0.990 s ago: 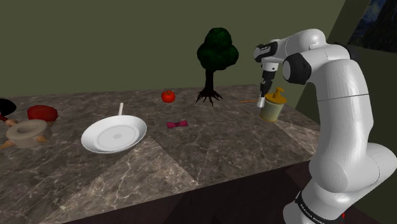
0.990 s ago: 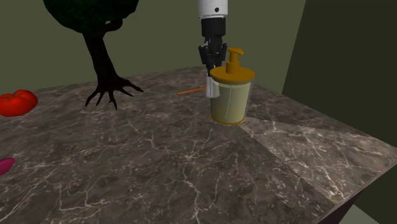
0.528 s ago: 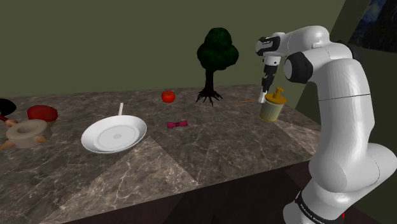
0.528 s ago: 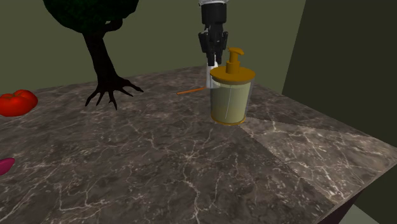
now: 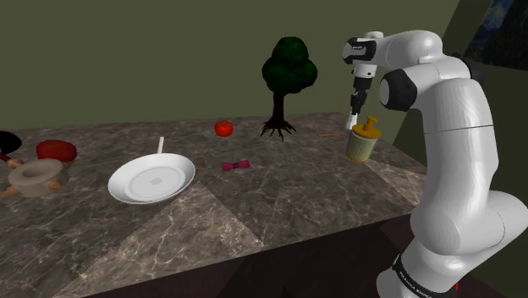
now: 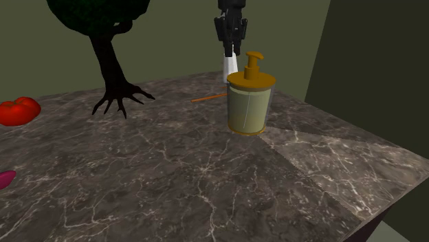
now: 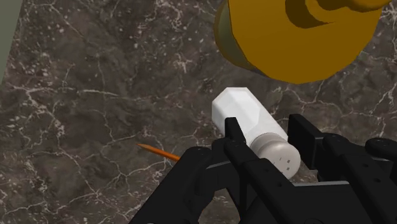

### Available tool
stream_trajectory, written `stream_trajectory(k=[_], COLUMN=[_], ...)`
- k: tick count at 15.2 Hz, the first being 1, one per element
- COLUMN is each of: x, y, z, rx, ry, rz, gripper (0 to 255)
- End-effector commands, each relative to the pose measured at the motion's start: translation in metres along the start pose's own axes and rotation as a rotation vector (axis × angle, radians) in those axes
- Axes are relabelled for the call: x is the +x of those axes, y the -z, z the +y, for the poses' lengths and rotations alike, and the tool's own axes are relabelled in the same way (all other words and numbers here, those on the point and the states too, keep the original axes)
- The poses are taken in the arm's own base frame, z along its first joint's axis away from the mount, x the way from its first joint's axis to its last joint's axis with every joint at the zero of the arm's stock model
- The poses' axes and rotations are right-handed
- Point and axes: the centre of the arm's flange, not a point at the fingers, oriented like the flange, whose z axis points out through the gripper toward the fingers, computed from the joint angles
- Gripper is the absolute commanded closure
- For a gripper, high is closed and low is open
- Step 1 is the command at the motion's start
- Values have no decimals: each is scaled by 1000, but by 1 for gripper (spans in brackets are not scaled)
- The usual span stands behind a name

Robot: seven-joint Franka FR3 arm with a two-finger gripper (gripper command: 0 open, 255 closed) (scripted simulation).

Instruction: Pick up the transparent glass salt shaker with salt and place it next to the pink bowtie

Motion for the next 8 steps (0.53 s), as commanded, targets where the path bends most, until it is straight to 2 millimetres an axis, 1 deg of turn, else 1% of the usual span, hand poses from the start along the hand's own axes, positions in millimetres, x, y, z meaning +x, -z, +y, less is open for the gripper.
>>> stream_trajectory(k=[1, 8], x=[-1, -6], y=[10, 47], z=[0, -3], rx=[0, 0], ry=[0, 0], rz=[0, 0], gripper=[255, 255])
